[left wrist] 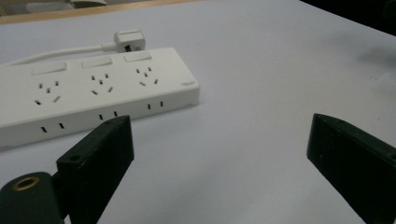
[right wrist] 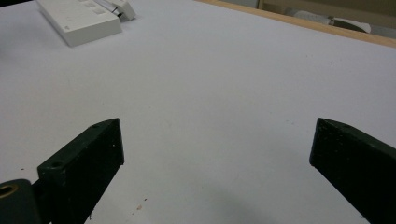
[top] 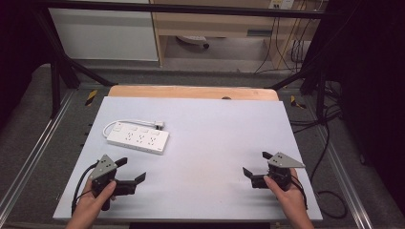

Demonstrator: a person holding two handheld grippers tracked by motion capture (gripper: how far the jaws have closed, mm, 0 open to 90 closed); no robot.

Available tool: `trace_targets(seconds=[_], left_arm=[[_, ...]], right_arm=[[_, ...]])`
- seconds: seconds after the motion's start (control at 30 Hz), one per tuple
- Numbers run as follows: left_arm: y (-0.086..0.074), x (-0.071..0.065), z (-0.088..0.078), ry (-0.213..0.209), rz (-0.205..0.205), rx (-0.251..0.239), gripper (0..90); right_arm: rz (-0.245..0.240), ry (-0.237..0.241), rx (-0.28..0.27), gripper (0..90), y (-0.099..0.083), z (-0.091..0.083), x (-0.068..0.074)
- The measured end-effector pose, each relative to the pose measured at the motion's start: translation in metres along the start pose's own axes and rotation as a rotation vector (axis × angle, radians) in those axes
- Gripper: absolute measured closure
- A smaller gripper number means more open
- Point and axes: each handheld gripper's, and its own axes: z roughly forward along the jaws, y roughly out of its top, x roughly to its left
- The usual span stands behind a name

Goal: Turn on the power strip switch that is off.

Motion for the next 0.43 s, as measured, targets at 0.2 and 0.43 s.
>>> trace_targets(seconds=[0.2,0.43], left_arm=[[-0.009,-0.009,0.011,-0.031,0.018,0.067,7.5],[-0.01,-0.014,0.016,-0.041,0.04,0.082,7.6]], right_arm=[[0.001,-0.001,0.003,3.4,0.0,0.0,0.0],[-0.001,-0.015,0.024,3.1,-0.002,0.002,-0.001]])
